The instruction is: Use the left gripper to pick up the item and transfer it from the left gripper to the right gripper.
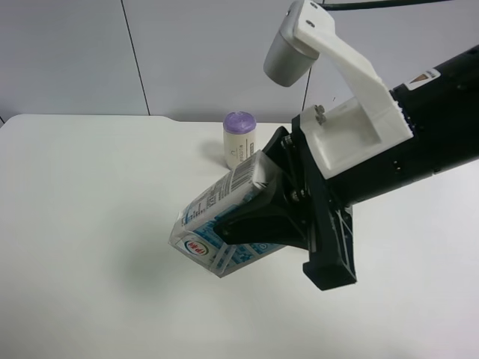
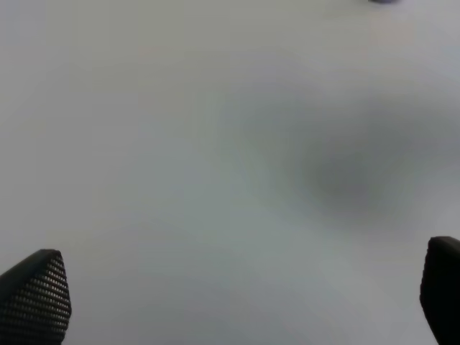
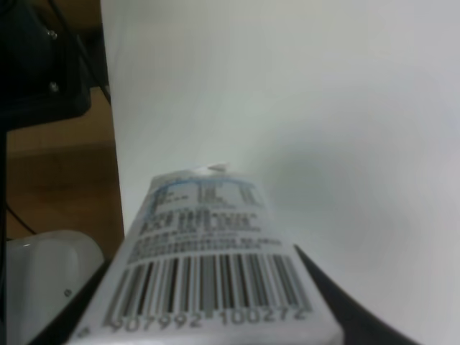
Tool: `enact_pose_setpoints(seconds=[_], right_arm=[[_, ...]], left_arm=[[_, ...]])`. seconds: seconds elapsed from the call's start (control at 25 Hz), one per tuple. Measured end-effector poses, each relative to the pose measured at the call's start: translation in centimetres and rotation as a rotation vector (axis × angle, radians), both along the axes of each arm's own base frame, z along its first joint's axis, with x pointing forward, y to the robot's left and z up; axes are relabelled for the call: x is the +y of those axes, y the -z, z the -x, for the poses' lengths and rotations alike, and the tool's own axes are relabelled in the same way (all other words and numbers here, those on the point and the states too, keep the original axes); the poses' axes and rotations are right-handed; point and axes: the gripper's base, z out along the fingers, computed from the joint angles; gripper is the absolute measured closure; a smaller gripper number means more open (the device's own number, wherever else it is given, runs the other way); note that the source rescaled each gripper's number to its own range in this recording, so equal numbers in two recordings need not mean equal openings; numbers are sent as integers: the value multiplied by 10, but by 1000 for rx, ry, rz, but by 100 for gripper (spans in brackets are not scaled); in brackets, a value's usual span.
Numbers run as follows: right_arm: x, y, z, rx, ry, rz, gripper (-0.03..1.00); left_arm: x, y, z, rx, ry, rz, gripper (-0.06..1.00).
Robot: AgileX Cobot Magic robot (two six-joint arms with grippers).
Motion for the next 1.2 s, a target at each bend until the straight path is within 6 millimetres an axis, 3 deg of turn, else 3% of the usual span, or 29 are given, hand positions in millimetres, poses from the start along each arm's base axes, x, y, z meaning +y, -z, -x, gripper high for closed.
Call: enact_pose_setpoints(seconds=[0.92, 1.2], right_arm=[[0, 0, -1, 31, 33, -3, 97], [-3, -30, -15, 55, 191, 67, 97]], left_arm=[[-7, 6, -6, -36, 78, -26, -5], [-8, 6, -6, -35, -20, -28, -5]])
